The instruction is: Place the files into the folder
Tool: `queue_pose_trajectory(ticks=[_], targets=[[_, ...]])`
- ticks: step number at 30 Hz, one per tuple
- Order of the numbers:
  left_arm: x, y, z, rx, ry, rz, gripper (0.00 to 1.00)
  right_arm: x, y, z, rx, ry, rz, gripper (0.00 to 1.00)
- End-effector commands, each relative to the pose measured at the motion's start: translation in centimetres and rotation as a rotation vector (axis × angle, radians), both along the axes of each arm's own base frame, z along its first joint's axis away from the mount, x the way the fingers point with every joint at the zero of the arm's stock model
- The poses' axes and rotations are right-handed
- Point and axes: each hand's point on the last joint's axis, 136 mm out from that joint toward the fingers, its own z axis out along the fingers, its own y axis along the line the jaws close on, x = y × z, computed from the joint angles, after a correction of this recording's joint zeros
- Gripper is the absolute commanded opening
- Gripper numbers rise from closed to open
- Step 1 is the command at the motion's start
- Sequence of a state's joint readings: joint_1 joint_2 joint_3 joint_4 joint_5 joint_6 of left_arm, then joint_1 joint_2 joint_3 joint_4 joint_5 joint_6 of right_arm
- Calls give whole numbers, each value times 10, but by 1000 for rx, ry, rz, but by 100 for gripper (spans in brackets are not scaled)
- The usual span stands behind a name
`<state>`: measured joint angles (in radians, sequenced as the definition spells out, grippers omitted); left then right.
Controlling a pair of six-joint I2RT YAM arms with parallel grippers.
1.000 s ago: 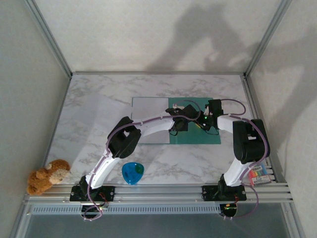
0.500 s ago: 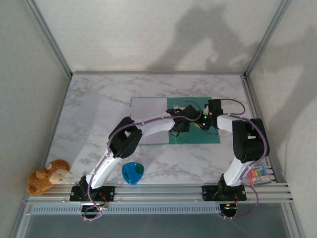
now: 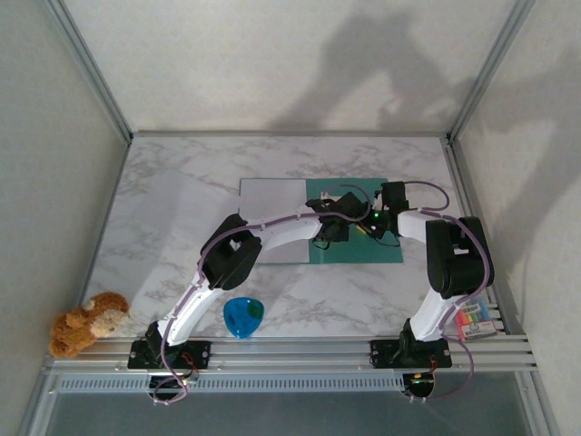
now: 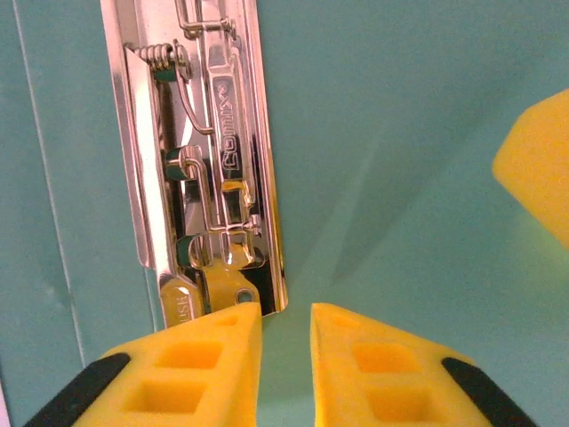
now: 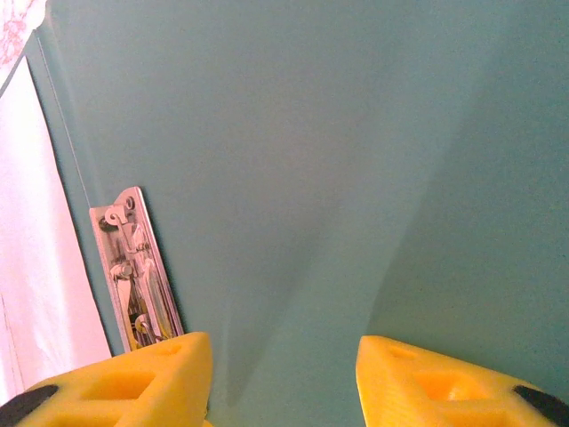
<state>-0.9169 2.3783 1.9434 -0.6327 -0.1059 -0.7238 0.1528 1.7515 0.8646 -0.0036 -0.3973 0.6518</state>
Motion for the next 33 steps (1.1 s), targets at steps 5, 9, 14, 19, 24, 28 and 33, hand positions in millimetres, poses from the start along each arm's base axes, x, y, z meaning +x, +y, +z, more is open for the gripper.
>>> queue_pose_trajectory(ticks=[5, 9, 14, 19, 24, 28, 33], targets=[[9, 23, 47, 62, -97, 52, 32, -23, 1, -23, -8, 114, 9, 48], [11, 28, 44, 76, -96, 71, 34, -23, 1, -24, -8, 116, 9, 48], [11, 28, 33, 77, -75, 70, 32, -22, 2, -23, -6, 114, 11, 48], [11, 28, 23, 85, -58, 70, 24, -23, 2, -24, -8, 121, 11, 48], [9, 33, 14, 110, -44, 80, 21, -23, 2, -24, -7, 122, 13, 48], [7, 37, 11, 128, -39, 87, 25, -22, 3, -23, -4, 117, 15, 47], [5, 37, 5, 129, -27, 85, 26, -21, 3, -23, 0, 116, 15, 47]])
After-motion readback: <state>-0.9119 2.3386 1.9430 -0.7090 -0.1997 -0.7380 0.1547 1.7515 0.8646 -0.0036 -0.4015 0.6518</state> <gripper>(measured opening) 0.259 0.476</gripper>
